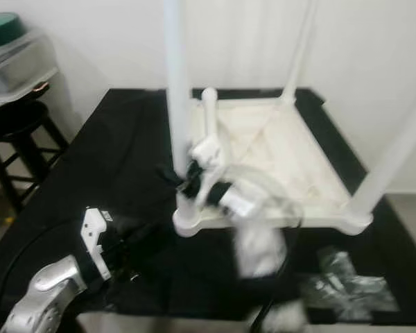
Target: Building children table
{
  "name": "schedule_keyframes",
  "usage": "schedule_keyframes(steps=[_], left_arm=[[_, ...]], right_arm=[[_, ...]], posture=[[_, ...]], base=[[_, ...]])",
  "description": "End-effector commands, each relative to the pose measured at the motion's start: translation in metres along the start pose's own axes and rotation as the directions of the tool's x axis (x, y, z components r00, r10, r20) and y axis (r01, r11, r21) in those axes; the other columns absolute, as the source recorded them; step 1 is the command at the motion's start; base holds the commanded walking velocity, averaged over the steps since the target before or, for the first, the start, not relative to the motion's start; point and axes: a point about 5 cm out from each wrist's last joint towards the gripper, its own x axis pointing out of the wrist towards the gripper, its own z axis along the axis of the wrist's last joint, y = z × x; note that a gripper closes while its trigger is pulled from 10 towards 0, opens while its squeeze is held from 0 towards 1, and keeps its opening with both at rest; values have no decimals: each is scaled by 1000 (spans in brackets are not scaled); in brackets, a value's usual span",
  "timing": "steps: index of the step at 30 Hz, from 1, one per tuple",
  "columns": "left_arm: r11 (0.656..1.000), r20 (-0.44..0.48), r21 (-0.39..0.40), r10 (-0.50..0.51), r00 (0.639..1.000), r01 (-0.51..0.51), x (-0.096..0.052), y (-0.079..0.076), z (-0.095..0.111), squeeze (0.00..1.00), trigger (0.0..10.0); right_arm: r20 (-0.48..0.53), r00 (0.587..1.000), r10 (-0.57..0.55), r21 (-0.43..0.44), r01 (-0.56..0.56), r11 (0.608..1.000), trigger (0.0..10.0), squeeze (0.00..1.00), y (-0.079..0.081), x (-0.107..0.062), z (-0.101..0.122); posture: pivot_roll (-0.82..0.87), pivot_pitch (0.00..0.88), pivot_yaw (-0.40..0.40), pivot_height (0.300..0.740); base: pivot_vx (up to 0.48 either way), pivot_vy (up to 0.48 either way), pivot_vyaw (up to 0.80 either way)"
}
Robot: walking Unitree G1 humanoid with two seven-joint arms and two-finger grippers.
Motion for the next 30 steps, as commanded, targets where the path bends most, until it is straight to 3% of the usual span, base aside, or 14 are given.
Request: schedule_keyframes(steps=[1,4,5,7,8,10,11,12,13,20,22,23,25,30], left_arm=[[1000,-13,0,7,1000,-7,-5,2,-1,0,10000],[1000,-19,-3,-2,1000,2,-3,4,-2,0,10000],[1000,-22,-2,-7,1000,7,-2,4,-3,0,10000],[1000,-24,-1,-10,1000,10,-2,4,-3,0,10000],[1000,-21,0,-7,1000,7,-2,4,-3,0,10000],[1000,-18,3,3,1000,-3,-2,4,-3,0,10000],[1000,-15,6,11,1000,-11,-2,4,-3,0,10000],[1000,-15,6,11,1000,-11,-2,4,-3,0,10000],[1000,-13,8,16,1000,-16,-2,4,-3,0,10000],[1000,-13,4,11,1000,-11,-1,4,-3,0,10000],[1000,-13,3,9,1000,-9,-1,3,-3,0,10000],[1000,-14,4,8,1000,-8,-1,3,-3,0,10000],[1000,-14,5,9,1000,-9,-1,2,-3,0,10000],[1000,-16,8,11,1000,-11,-3,1,-3,0,10000]], right_arm=[[-191,979,-71,69,85,994,0,0,0,-11,-42],[-172,985,-15,7,16,1000,0,0,3,-7,-38],[-173,985,-7,7,8,1000,2667,0,-1,-4,-37],[-175,985,-7,13,9,1000,2667,0,-4,-2,-36],[-174,985,-9,10,11,1000,10000,0,-7,0,-35],[-161,986,36,22,-33,999,10000,0,-8,1,-30],[-157,983,97,32,-93,995,10000,796,-10,1,-26],[-157,983,97,32,-93,995,10000,796,-10,1,-26],[-157,979,128,38,-123,992,10000,1000,-10,0,-22],[-103,938,331,-32,-336,941,10000,1000,-26,2,4],[-108,899,424,-48,-431,901,10000,800,-29,3,10],[-120,847,517,-58,-526,848,10000,0,-33,4,15],[-142,770,622,-80,-635,768,10000,0,-40,10,22],[-145,734,663,-63,-676,734,10000,0,-44,21,28]], posture=[[-19,113,45,740],[-24,95,46,740],[-25,92,47,740],[-25,92,47,740],[-26,91,49,740],[-18,88,47,740],[-16,88,45,740],[-16,88,45,740],[-16,88,45,740],[-16,84,44,740],[-12,85,44,740],[-5,85,45,740],[4,88,43,740],[19,93,43,740]], base=[[0,0,0],[0,0,0],[0,0,0],[0,0,0],[0,0,0],[0,0,0],[0,0,0],[0,0,0],[0,0,0],[0,0,0],[0,0,0],[0,0,0],[0,0,0],[0,0,0]])
